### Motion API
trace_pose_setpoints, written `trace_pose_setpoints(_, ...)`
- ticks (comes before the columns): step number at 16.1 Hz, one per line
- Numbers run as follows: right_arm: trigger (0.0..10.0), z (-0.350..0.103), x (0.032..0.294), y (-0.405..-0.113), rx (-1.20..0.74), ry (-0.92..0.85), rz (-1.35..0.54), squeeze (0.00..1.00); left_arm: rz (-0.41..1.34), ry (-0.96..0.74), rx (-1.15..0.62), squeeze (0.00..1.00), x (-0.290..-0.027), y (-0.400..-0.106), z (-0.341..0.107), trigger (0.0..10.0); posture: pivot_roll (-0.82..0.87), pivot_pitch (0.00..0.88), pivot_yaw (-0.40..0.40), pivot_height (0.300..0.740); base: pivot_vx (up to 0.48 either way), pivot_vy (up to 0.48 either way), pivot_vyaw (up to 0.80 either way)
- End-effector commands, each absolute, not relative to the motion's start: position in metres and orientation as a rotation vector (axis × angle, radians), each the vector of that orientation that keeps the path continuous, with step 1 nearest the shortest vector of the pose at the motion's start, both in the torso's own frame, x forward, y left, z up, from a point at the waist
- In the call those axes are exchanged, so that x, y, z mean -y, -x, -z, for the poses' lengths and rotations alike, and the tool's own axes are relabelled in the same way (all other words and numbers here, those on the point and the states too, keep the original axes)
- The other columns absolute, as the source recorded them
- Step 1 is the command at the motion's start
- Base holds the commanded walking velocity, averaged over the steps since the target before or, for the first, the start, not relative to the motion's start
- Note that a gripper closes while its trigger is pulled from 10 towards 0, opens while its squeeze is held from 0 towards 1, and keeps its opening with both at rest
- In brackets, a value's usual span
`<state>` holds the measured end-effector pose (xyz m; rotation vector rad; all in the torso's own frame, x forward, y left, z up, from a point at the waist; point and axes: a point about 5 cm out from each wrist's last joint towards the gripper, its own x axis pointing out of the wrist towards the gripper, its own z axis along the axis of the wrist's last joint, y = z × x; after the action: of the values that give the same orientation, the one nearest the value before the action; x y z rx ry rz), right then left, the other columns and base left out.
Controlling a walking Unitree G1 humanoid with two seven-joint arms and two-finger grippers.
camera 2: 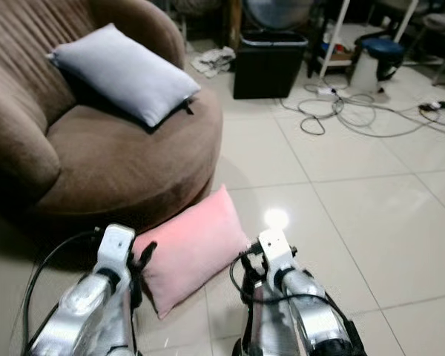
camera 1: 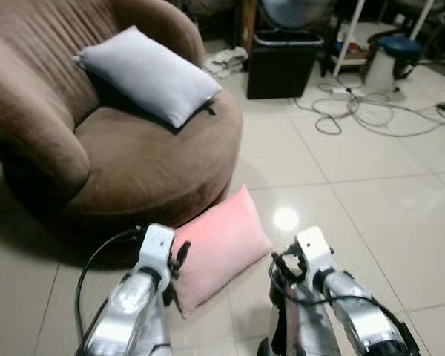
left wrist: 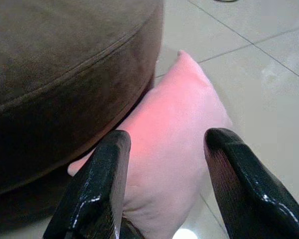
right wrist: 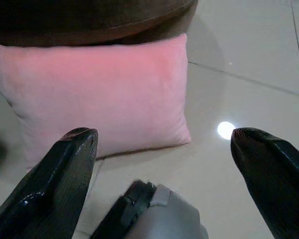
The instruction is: Move the pillow to the sofa from floor
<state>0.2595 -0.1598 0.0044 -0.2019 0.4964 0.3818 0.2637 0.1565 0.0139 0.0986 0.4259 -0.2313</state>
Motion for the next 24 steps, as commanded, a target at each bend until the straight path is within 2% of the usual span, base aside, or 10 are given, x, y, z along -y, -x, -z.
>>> trace_pose_setpoints(1, 10.0, -0.013, 0.163, -0.266, -0.462, 0.201, -0.374, 0.00, 0.173, -0.081, -0.454, 0.00, -0.161, -0.271, -0.011, 10.0, 0.11, 0.000, -0.037, 0.462, 0.000, 0.000, 0.00)
trace_pose_setpoints(2, 10.0, -0.015, 0.162, -0.268, -0.455, 0.200, -0.377, 0.00, 0.136, -0.060, -0.469, 0.00, -0.163, -0.277, -0.011, 10.0, 0.11, 0.000, -0.035, 0.462, 0.000, 0.000, 0.00)
trace_pose_setpoints(3, 10.0, -0.018, 0.160, -0.269, -0.442, 0.197, -0.389, 0.00, 0.092, -0.010, -0.477, 0.36, -0.164, -0.289, -0.014, 10.0, 0.11, 0.000, -0.029, 0.462, 0.000, 0.000, 0.00)
trace_pose_setpoints(4, 10.0, -0.019, 0.160, -0.271, -0.437, 0.199, -0.392, 0.00, 0.079, 0.009, -0.482, 1.00, -0.164, -0.294, -0.015, 10.0, 0.11, 0.000, -0.029, 0.462, 0.000, 0.000, 0.00)
trace_pose_setpoints(9, 10.0, -0.027, 0.139, -0.272, -0.394, 0.178, -0.409, 0.00, 0.011, 0.088, -0.535, 1.00, -0.175, -0.306, -0.015, 10.0, 0.06, 0.002, 0.019, 0.462, 0.000, 0.000, 0.00)
trace_pose_setpoints(12, 10.0, -0.038, 0.152, -0.257, -0.385, 0.199, -0.420, 0.00, -0.063, 0.089, -0.539, 1.00, -0.176, -0.306, -0.009, 10.0, -0.04, 0.055, 0.011, 0.462, 0.000, 0.000, 0.00)
trace_pose_setpoints(14, 10.0, -0.055, 0.168, -0.248, -0.365, 0.250, -0.419, 0.00, -0.121, 0.132, -0.550, 1.00, -0.175, -0.304, -0.004, 10.0, -0.13, 0.134, 0.009, 0.462, 0.000, 0.000, 0.00)
trace_pose_setpoints(19, 10.0, -0.081, 0.183, -0.234, -0.347, 0.241, -0.381, 0.00, -0.084, 0.188, -0.457, 1.00, -0.167, -0.314, -0.015, 10.0, -0.17, 0.227, -0.039, 0.462, 0.000, 0.000, 0.00)
trace_pose_setpoints(22, 10.0, -0.094, 0.182, -0.218, -0.369, 0.235, -0.394, 0.00, -0.107, 0.039, -0.442, 1.00, -0.174, -0.315, -0.017, 10.0, -0.18, 0.248, -0.053, 0.462, 0.000, 0.000, 0.00)
trace_pose_setpoints(24, 10.0, -0.099, 0.182, -0.213, -0.375, 0.234, -0.401, 0.00, -0.133, 0.025, -0.428, 1.00, -0.178, -0.315, -0.018, 10.0, -0.19, 0.275, -0.058, 0.462, 0.000, 0.000, 0.00)
